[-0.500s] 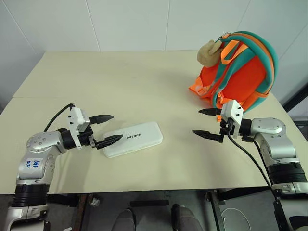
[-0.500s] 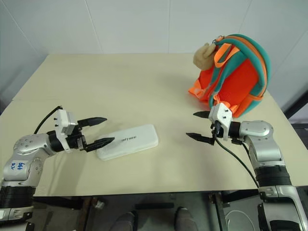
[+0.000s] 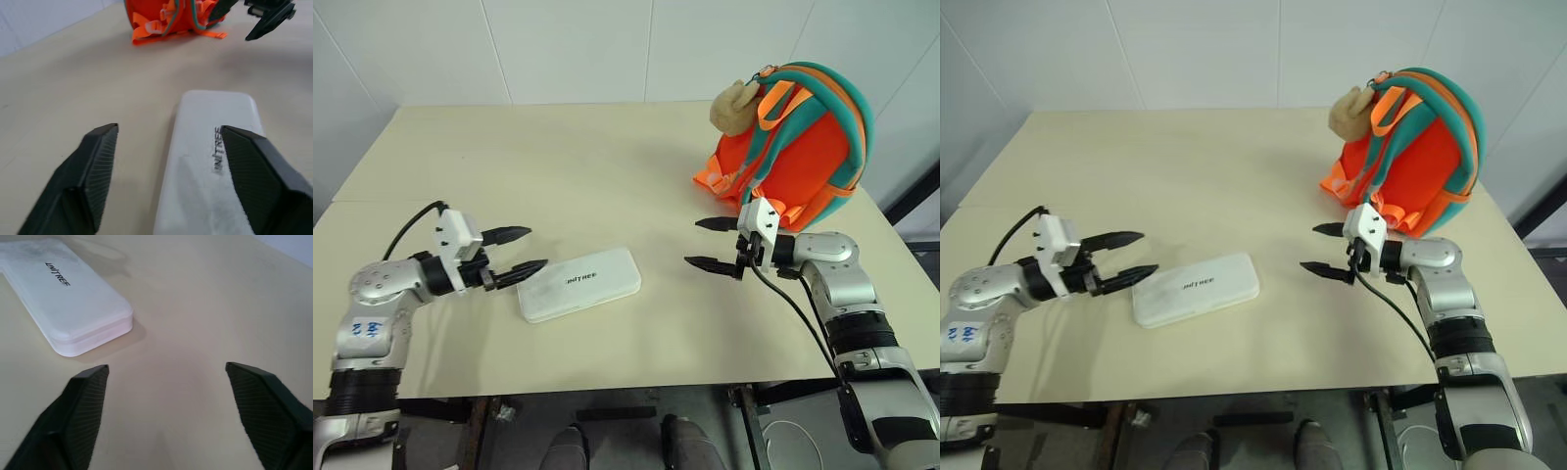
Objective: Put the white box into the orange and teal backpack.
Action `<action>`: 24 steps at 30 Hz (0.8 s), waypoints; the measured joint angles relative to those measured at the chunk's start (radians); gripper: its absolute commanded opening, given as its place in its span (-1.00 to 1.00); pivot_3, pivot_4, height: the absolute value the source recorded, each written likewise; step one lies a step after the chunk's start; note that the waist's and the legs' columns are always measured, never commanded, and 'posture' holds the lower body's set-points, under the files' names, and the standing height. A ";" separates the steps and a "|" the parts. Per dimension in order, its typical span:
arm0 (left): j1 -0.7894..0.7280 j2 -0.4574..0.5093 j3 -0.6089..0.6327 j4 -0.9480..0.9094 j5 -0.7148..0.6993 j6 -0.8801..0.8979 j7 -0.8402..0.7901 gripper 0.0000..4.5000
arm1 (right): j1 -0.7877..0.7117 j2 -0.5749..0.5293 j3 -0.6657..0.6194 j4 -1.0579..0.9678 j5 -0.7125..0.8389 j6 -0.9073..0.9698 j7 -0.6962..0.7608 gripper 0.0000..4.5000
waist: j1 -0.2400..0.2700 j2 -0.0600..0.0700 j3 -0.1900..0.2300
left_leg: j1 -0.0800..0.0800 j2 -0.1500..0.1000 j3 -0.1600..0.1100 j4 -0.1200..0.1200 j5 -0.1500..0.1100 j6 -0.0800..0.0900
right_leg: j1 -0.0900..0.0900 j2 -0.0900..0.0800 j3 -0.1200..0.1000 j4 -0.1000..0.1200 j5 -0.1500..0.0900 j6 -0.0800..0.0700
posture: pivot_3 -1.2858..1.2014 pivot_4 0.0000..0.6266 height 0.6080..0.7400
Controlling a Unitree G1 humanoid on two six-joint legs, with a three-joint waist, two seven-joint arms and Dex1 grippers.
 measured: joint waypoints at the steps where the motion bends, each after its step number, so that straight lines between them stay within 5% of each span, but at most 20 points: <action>1: 0.033 0.010 0.017 0.000 0.002 -0.009 0.001 0.03 | -0.004 0.006 0.002 0.011 -0.004 -0.011 0.001 0.30 | -0.006 0.000 0.000 | 0.000 0.000 0.000 0.000 0.000 0.000 | 0.000 0.000 0.000 0.000 0.000 0.000 | 0.03 -0.52 1.00; 7: 0.240 0.038 0.101 -0.029 0.044 -0.090 0.021 -0.87 | -0.034 0.075 0.032 0.140 -0.056 -0.108 -0.002 -0.67 | -0.012 0.000 0.000 | 0.000 0.000 0.000 -0.001 0.000 0.000 | -0.001 0.000 0.000 0.001 -0.001 -0.002 | 0.03 -0.52 1.00; 9: 0.293 0.040 0.112 -0.063 0.047 -0.090 0.032 -1.00 | -0.066 0.103 0.037 0.196 -0.070 -0.146 -0.004 -0.98 | -0.012 0.000 0.000 | 0.001 0.000 0.000 0.000 0.000 0.000 | 0.000 0.000 0.000 0.001 -0.003 -0.005 | 0.03 -0.52 1.00; 24: 0.361 -0.006 0.028 -0.122 0.049 -0.007 0.081 -1.00 | -0.197 0.296 0.066 0.539 -0.178 -0.259 -0.089 -0.99 | -0.017 0.000 0.000 | 0.003 0.001 0.000 -0.001 0.000 0.000 | -0.001 0.000 0.000 0.005 -0.002 -0.003 | 0.03 -0.52 1.00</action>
